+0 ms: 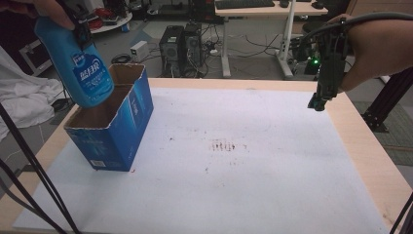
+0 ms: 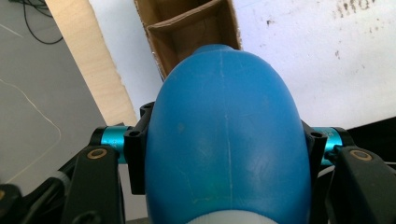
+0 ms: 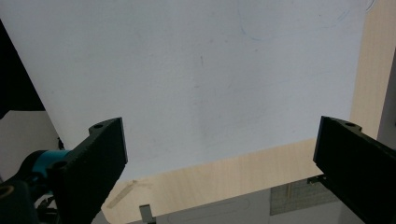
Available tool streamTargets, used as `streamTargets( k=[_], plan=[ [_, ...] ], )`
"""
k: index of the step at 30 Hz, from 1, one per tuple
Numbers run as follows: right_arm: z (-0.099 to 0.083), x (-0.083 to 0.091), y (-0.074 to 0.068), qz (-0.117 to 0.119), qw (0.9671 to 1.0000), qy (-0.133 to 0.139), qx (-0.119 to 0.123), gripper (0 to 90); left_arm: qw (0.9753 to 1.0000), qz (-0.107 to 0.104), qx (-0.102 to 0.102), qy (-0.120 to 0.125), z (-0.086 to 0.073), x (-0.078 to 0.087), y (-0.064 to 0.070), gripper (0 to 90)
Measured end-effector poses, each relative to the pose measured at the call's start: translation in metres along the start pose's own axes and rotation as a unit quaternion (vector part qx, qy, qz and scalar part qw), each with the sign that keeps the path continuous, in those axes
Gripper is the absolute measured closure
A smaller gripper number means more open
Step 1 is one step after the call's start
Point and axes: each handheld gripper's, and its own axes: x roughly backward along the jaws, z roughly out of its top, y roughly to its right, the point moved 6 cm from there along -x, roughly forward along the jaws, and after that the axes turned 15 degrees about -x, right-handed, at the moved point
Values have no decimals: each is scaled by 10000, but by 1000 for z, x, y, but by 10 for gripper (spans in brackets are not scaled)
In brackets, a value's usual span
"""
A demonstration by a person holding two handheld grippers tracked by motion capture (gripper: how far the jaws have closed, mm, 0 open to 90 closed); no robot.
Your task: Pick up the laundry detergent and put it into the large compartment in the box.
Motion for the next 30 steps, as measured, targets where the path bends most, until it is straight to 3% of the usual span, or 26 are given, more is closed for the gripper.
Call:
streamTargets(
  k=[4,12,15,19,22,23,24,25,30],
  plan=[
    [-1,1,0,1,10000,3,3,18,10000,-13,55,-23,0,-8,-5,390],
    [-3,2,2,-6,10000,0,-32,18,9998,-68,-183,-84,1,-28,-9,391],
    [-3,2,1,-9,10000,4,-41,18,9997,-109,-183,-98,2,-33,-9,390],
    [-2,2,0,3,10000,-16,-37,18,9987,-176,-455,-163,2,-51,-10,390],
    [-2,1,0,-10,10000,-17,-54,18,9980,-180,-580,-193,2,-56,-10,390],
    [-2,1,1,-14,10000,-11,-41,18,9968,-180,-743,-212,1,-62,-9,390],
    [-2,1,1,-14,10000,-11,-41,18,9968,-180,-743,-212,1,-62,-9,390],
    [-2,1,1,-8,10000,-27,-48,18,9957,-163,-890,-218,1,-68,-8,390],
    [0,-1,1,-1,10000,-50,-37,18,9918,-192,-1232,-273,0,-84,-7,390]
  ],
)
